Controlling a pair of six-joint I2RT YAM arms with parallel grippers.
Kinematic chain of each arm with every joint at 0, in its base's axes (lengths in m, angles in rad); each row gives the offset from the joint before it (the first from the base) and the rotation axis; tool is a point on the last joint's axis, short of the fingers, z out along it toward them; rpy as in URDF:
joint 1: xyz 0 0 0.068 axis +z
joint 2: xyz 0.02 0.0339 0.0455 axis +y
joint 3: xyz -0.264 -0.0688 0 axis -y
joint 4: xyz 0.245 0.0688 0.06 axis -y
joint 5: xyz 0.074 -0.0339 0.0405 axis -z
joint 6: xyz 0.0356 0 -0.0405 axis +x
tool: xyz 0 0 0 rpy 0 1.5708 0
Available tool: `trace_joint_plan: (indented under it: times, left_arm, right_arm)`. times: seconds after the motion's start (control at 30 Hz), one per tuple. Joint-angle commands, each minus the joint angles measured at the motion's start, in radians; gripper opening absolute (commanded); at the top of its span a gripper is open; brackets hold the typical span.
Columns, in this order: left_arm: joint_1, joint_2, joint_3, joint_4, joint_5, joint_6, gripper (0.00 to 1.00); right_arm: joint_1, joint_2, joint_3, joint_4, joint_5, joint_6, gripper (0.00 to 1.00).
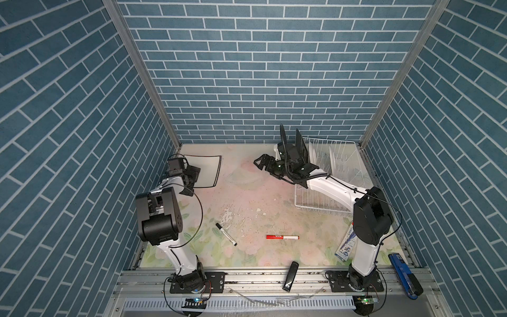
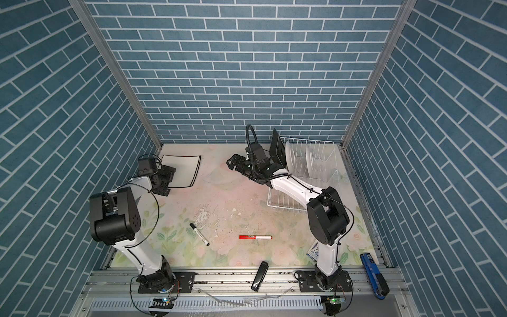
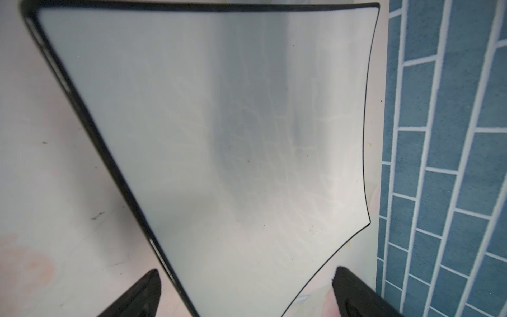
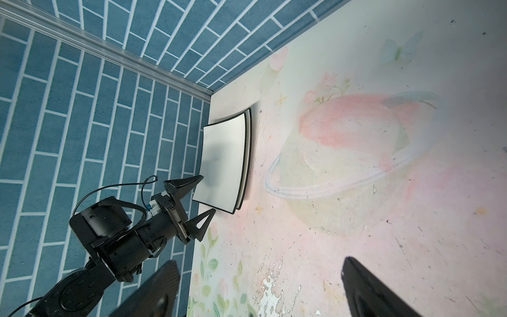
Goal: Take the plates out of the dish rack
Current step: 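Open the left gripper and release the plate onto the stack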
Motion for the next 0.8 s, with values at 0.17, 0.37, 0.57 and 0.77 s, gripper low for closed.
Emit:
trace_joint_plan:
  times: [0.17,0.37,0.57,0.77]
  left_arm:
    - [-0.005,0.042,0.024,0.008,0.001,-0.004,1.0]
    - [-0.013,0.042,0.04,0.005,0.001,0.002,1.0]
    - [-0.024,0.063,0.055,0.01,0.012,-0.001,1.0]
    - [-0.029,0.05,0.055,0.011,0.004,-0.001,1.0]
  right_arm:
    - [-0.007,-0.028,-0.007,0.0,0.021,0.029,0.94]
    - [-0.01,-0.023,0.0,-0.002,0.022,0.03,0.94]
    - [-0.016,-0.02,0.002,-0.004,0.023,0.031,0.94]
    - [-0.016,-0.021,0.004,-0.01,0.025,0.031,0.94]
